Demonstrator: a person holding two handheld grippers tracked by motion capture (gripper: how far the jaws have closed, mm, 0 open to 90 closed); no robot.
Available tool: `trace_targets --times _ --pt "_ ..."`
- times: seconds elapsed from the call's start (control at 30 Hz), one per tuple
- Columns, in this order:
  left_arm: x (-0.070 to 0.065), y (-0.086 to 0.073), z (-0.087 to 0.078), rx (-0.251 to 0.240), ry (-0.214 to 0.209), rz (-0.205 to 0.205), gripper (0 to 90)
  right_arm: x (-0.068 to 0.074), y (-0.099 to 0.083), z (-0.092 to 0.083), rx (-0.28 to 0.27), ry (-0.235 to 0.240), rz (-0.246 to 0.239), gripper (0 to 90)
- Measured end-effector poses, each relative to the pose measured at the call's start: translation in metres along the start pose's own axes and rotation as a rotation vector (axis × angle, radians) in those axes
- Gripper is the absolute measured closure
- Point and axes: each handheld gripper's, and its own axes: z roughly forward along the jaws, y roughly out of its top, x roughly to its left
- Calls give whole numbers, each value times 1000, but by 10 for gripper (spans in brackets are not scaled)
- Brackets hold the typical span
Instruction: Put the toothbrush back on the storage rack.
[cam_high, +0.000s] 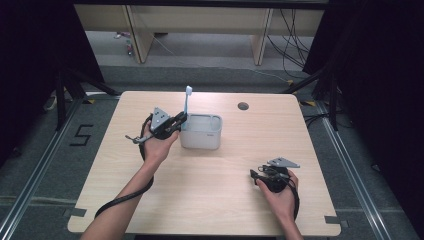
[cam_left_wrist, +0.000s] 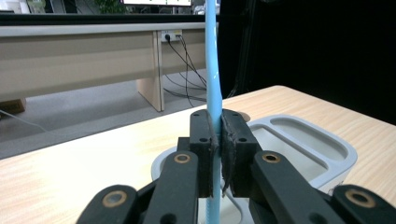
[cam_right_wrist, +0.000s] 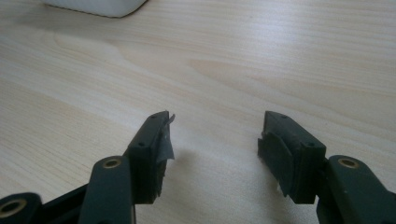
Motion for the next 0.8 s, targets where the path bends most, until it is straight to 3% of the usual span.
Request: trace_targets --times 0.1,0.8 --pt "1 1 -1 22 4 -5 830 -2 1 -2 7 -27 -40 431" --pt "3 -1 1 118 20 -43 830 -2 1 -2 10 -26 -38 430"
